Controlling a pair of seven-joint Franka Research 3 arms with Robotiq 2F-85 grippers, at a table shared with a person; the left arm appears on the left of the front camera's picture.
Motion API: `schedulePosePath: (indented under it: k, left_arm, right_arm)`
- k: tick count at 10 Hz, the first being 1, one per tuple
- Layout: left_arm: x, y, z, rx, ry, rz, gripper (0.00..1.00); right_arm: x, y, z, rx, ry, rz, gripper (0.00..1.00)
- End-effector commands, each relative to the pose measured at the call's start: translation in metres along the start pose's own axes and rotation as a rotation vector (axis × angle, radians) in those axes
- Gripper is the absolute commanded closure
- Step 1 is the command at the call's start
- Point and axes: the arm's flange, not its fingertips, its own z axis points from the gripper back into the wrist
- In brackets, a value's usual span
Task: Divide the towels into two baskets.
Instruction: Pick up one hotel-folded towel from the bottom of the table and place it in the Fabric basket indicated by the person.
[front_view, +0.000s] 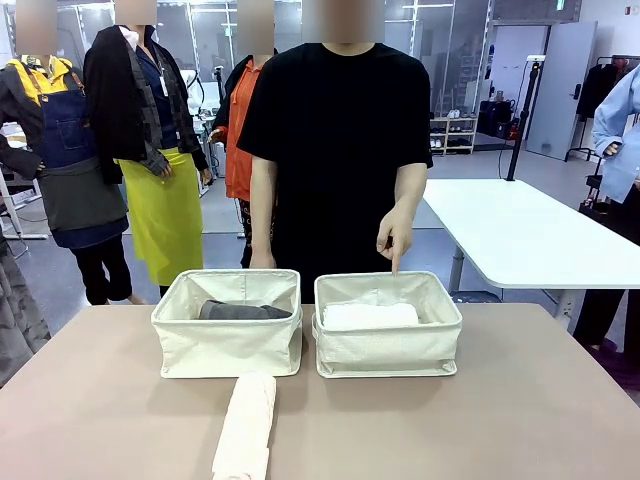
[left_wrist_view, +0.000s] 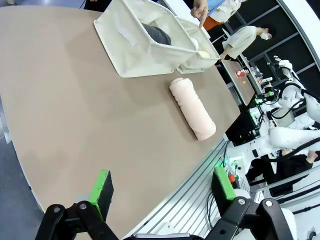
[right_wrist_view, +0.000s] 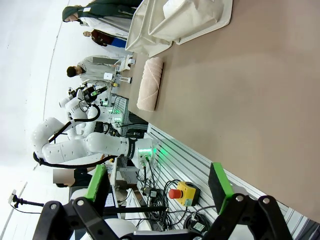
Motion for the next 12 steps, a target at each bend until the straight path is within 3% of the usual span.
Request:
schedulePosePath:
  k: [1,2,4,8,11,12]
  left_arm:
    - [-0.004,-0.003,0.003,-0.009,0.011,0.004,0.00]
    - [0.000,0.000,0.000,0.000,0.000,0.000,0.00]
    - [0.022,-0.035,-0.028,0.011,0.064,-0.058,0.00]
    - [0.057,-0.121,-0.146,0.033,0.421,-0.034,0.00]
    - [0.065,-0.164,-0.227,0.062,0.563,-0.042,0.00]
    - [0.069,-0.175,-0.249,0.114,0.568,-0.071,0.00]
  right_arm:
    - [-0.001,0.003,0.001,0.010,-0.008,0.013,0.00]
    - [-0.001,0.003,0.001,0.010,-0.008,0.013,0.00]
    - [-0.001,0.003,0.001,0.010,-0.008,0.013,0.00]
    - [-0.001,0.003,0.001,0.010,-0.008,0.013,0.00]
    - [-0.001,0.003,0.001,0.010,-0.008,0.013,0.00]
    - [-0.001,0.003,0.001,0.010,-0.008,0.013,0.00]
